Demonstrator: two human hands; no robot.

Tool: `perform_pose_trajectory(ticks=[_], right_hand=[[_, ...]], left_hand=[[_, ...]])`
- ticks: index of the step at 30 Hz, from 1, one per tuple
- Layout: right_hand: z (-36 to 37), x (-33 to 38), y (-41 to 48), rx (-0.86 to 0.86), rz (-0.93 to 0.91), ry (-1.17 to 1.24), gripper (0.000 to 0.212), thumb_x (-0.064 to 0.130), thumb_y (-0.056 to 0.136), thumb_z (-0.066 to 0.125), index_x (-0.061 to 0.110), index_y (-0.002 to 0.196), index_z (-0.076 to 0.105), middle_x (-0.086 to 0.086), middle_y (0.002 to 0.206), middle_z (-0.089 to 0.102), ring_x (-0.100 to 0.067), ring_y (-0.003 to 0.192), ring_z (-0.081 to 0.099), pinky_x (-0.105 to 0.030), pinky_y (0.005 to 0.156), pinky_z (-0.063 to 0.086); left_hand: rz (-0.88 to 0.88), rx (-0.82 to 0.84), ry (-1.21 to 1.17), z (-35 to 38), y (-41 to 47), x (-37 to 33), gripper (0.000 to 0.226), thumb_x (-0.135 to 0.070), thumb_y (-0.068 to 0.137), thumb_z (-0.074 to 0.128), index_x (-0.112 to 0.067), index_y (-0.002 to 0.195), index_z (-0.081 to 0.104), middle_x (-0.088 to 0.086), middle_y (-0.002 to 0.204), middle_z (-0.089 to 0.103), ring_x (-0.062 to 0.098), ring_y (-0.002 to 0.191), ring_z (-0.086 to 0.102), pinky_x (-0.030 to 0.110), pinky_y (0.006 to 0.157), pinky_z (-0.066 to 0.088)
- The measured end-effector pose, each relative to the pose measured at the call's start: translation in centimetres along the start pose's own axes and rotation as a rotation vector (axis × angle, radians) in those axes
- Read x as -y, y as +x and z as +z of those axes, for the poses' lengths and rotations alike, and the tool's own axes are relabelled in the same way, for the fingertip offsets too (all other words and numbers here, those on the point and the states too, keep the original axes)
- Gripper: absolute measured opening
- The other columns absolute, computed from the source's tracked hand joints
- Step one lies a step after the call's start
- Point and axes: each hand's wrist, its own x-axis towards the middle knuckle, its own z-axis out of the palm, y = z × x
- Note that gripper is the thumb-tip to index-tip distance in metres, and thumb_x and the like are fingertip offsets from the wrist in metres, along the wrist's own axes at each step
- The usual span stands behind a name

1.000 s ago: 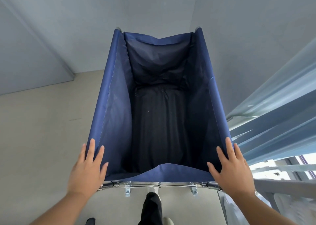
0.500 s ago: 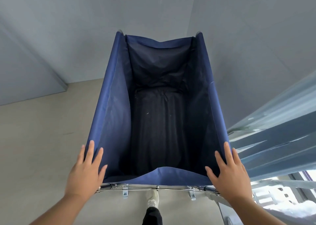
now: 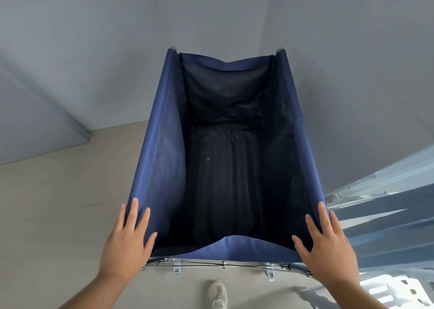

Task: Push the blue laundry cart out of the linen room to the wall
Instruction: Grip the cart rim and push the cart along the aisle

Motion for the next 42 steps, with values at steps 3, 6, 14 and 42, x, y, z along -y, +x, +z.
perform_pose_trajectory(ticks=[3,6,14,42], right_hand=[[0.0,0.2,1.4,0.013,0.006,-0.014,0.065,0.056,0.079,0.069,0.013,0.128,0.065,-0.009,0.161,0.029,-0.036,0.142,0.037,-0.049,0.087,0.057],[0.0,0.3,2.5,0.006,0.012,-0.004,0.066,0.055,0.079,0.07,0.012,0.128,0.065,-0.009,0.161,0.028,-0.037,0.142,0.037,-0.05,0.088,0.056],[-0.4,0.9,5.9,0.014,0.032,-0.004,0.065,0.058,0.082,0.065,0.014,0.13,0.063,-0.006,0.162,0.025,-0.036,0.144,0.036,-0.049,0.089,0.056],[-2.2,1.5,19.0,0.076,0.05,0.019,0.069,0.066,0.087,0.049,0.02,0.139,0.055,-0.001,0.167,0.011,-0.03,0.151,0.023,-0.045,0.093,0.055]], left_hand=[[0.0,0.006,0.0,-0.4,1.6,0.1,0.083,-0.06,0.096,0.004,-0.011,0.136,0.058,0.017,0.157,0.036,0.044,0.138,0.042,0.046,0.063,0.06],[0.006,-0.002,-0.001,-0.7,2.9,0.1,0.084,-0.061,0.096,0.003,-0.011,0.136,0.058,0.017,0.157,0.036,0.043,0.139,0.041,0.045,0.062,0.06],[0.022,-0.01,0.006,-1.8,6.9,-0.1,0.084,-0.06,0.096,0.003,-0.01,0.135,0.059,0.017,0.157,0.036,0.044,0.139,0.041,0.046,0.064,0.06],[0.031,-0.027,0.049,-5.6,19.2,-1.8,0.086,-0.06,0.096,0.001,-0.009,0.137,0.057,0.021,0.156,0.035,0.047,0.138,0.039,0.049,0.066,0.06]])
